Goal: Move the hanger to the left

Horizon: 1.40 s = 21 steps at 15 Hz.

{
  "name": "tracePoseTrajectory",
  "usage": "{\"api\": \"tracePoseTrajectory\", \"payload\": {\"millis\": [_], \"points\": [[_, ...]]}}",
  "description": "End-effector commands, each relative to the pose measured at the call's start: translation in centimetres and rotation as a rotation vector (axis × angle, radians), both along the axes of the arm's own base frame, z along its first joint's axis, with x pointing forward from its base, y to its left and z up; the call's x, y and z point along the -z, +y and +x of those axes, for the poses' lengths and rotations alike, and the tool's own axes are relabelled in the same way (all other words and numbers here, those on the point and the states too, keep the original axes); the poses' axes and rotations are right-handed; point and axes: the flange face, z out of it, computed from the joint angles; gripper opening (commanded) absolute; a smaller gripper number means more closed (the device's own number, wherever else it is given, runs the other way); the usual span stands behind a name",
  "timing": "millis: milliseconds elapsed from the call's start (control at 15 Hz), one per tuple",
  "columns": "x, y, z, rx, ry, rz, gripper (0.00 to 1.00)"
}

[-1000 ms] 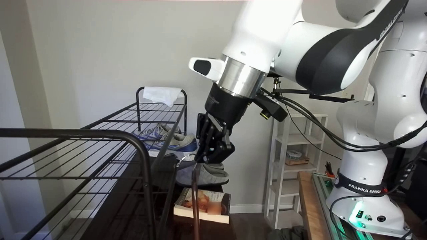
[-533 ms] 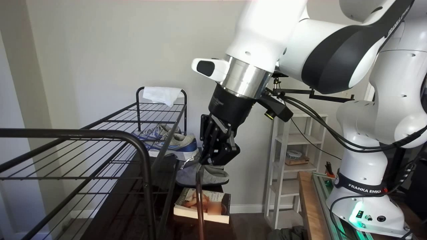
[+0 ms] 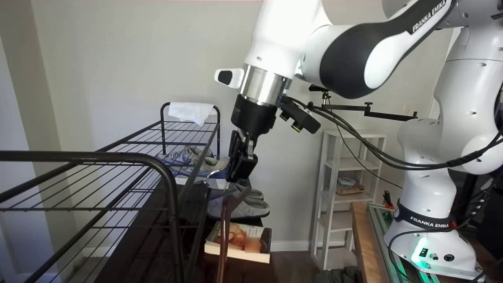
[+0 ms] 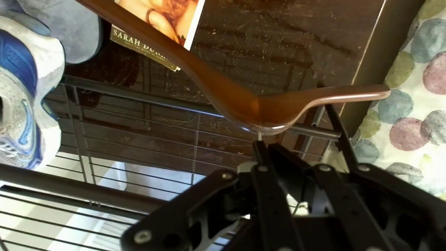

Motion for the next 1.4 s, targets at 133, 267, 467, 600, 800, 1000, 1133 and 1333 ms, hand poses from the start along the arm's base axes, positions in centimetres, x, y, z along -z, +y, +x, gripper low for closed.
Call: {"api": "tracePoseTrajectory", "payload": {"millis": [133,267,467,600,800,1000,1133,1333], "points": [[-7.0,-9.5,3.0,0.007,0.067,0.145,0.02],[-8.3,-12.1,3.5,-0.041,0.156,0.206,0.02],[-8.9,-14.2,3.9,-0.044,0.281,0.234,0.02],[-8.4,-14.8,4.5,-0.028,0.357,0.237,0.02],[-7.6,-15.3,6.3,0.029,0.361,0.204,0.02],[-7.0,-15.1,9.1,0.071,0.345,0.202,0.02],[-6.3,-14.6,10.7,0.098,0.373,0.214,0.02],[-5.6,-14.0,13.0,0.124,0.392,0.22,0.02]]}}
